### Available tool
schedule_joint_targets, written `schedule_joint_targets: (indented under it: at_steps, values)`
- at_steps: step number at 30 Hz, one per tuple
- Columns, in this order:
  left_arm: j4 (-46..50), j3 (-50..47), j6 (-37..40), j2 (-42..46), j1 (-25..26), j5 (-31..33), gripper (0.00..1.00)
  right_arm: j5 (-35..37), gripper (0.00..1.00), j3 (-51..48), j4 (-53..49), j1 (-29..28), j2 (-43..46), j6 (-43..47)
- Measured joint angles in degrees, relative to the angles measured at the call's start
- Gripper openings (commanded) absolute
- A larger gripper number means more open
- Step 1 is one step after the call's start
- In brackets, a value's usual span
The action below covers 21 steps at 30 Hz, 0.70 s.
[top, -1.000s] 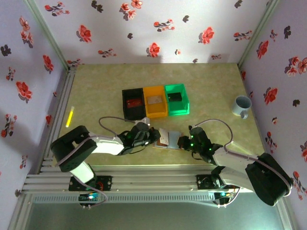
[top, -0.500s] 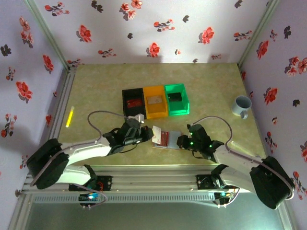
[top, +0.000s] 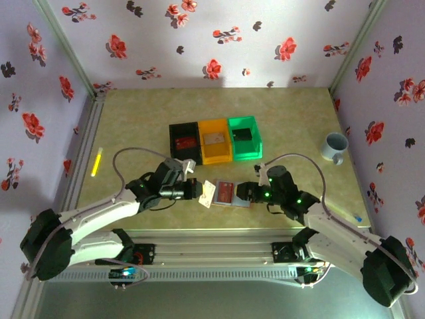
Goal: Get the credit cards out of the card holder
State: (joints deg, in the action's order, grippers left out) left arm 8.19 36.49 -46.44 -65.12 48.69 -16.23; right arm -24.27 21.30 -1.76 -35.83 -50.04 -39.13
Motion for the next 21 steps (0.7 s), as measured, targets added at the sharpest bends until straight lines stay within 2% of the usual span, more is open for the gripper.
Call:
schedule_joint_targets:
  at_steps: [10,21]
  values:
    - [2.32,2.05,5.29,-0.81,0.0,-10.69,0.0,-7.69,0.47,-5.55,10.36,-2.54,0.94,-0.09]
    - [-3.34,1.97,3.69,-1.14,0.0,-12.61,0.0,-6.69,0.48,-10.45,21.9,-8.98,1.84,-2.86]
